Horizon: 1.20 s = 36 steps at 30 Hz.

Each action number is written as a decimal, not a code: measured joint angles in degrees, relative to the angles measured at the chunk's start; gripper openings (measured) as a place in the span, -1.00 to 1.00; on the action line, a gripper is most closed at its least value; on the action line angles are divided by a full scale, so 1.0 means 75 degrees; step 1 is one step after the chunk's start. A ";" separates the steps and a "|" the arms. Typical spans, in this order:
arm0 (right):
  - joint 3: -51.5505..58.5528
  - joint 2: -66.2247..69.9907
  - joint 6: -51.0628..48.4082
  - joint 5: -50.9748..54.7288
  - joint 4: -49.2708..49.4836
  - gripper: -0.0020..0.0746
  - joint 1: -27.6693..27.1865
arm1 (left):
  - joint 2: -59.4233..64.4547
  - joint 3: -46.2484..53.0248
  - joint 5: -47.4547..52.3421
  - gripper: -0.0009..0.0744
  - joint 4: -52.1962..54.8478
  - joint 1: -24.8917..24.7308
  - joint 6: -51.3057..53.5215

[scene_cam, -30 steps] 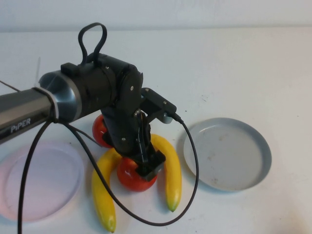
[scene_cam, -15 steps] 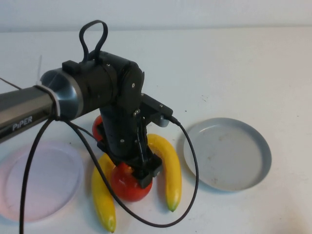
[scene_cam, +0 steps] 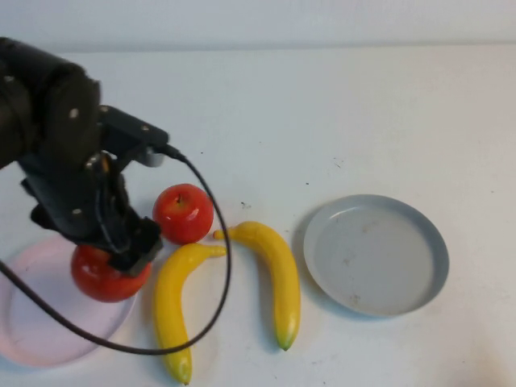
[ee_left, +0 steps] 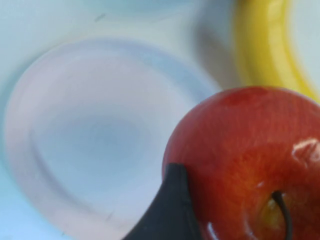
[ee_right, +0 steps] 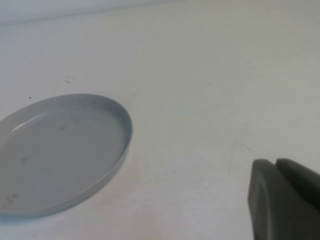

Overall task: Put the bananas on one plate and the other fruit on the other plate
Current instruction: Put one type of fruit in the left plate

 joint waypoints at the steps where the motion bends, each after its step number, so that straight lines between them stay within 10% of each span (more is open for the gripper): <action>1: 0.0000 0.0000 0.0000 0.0000 0.0000 -0.99 0.0000 | -0.0120 0.0193 -0.0122 0.58 0.0017 0.0260 -0.0058; 10: 0.0000 0.0000 0.0000 0.0003 0.0000 -0.99 0.0000 | 0.0036 0.0912 -0.1185 0.58 0.0114 0.1674 -0.0191; 36: 0.0000 0.0000 0.0000 0.0003 0.0015 -0.99 0.0000 | 0.0398 -0.0169 -0.1586 0.80 -0.0965 0.1700 -0.0093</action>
